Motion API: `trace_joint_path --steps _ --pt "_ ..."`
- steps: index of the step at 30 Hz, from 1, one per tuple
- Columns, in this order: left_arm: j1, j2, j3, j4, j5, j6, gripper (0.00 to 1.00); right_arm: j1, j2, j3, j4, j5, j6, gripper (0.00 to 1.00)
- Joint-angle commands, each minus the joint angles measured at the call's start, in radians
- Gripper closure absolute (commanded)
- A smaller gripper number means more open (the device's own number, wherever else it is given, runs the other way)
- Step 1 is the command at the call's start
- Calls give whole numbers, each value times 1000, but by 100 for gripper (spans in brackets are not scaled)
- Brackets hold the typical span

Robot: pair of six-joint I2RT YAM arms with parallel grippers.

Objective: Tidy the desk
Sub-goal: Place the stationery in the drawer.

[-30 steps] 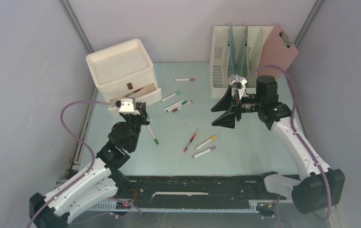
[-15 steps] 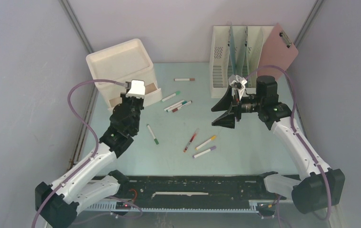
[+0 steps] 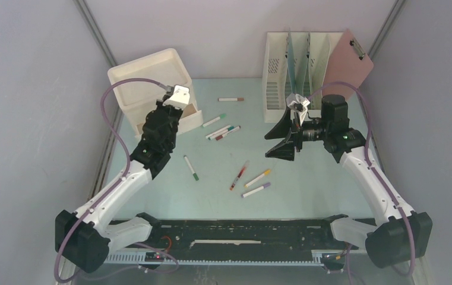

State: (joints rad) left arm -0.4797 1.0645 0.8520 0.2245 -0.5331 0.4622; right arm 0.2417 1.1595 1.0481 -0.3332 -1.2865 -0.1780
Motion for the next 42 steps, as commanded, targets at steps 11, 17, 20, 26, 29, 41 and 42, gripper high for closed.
trace_joint_path --steps 11,17,20,26,29,41,42 --pt "107 177 117 -4 93 26 100 1 -18 6 -3 -3 -26 13" --pt "149 250 129 7 123 15 100 1 -19 5 -3 -3 -26 13" --pt "161 281 135 8 123 16 100 1 -18 7 -3 -4 -26 13" --pt "169 309 137 18 109 21 89 1 -17 7 -3 -5 -26 13" --pt "170 311 141 14 104 -1 58 1 -17 6 -2 -4 -27 13" --pt "169 74 133 -120 364 -381 0 -1 -23 7 -10 5 -42 12" --pt "170 49 120 -120 393 -418 0 -1 -22 6 -12 6 -44 12"
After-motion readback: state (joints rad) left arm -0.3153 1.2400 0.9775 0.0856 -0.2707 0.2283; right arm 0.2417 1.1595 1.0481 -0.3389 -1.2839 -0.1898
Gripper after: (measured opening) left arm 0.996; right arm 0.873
